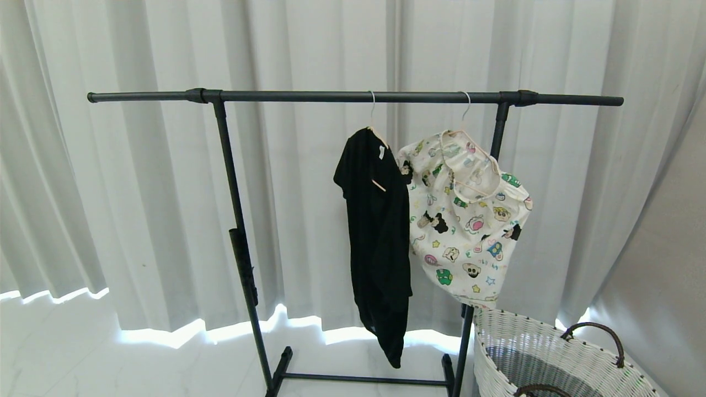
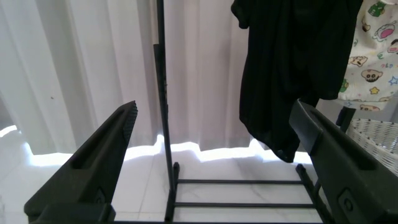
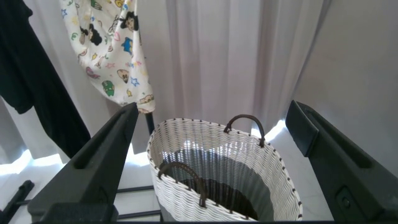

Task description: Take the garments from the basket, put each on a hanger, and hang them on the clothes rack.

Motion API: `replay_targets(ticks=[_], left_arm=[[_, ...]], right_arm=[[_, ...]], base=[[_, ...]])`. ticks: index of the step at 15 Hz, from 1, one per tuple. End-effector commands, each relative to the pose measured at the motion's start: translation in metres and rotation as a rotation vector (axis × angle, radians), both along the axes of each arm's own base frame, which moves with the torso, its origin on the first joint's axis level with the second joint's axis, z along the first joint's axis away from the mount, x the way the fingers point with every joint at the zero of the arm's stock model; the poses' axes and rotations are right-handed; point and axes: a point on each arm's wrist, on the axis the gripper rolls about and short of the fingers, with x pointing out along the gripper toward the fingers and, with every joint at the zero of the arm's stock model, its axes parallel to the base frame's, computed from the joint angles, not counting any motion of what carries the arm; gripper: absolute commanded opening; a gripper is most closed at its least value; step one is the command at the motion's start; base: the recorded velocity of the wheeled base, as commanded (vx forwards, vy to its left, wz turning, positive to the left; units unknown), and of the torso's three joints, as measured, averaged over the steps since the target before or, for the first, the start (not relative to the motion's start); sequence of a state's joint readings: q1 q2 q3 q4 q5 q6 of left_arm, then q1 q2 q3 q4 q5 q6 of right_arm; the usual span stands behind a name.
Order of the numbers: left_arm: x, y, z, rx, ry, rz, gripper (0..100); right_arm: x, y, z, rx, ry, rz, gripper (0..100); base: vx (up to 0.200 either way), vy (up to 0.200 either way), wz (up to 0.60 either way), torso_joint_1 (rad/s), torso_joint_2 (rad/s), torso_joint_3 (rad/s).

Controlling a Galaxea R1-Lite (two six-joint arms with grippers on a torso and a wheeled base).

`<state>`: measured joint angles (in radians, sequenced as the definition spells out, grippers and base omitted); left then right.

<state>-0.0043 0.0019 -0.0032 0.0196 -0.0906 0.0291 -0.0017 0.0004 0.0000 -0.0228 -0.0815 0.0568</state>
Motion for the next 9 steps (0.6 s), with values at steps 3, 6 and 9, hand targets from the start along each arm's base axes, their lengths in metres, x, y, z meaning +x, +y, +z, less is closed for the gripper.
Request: replay_targets(ticks=[3,6,9], left_arm=[[0.0,0.0,-0.0001,0.0,0.0,0.0,100],[0.0,0.0,-0.0001,0.0,0.0,0.0,100],[0.0,0.0,-0.0001,0.0,0.0,0.0,100]], right_arm=[[0.0,0.0,0.0,0.0,-0.001,0.0,100],[0.0,0.0,0.0,0.0,-0.001,0.0,100],[0.0,0.0,0.0,0.0,-0.001,0.0,100]], base=[[0.0,0.0,0.0,0.0,0.0,0.0],[0.0,0.0,0.0,0.0,0.0,0.0],[0.0,0.0,0.0,0.0,0.0,0.0]])
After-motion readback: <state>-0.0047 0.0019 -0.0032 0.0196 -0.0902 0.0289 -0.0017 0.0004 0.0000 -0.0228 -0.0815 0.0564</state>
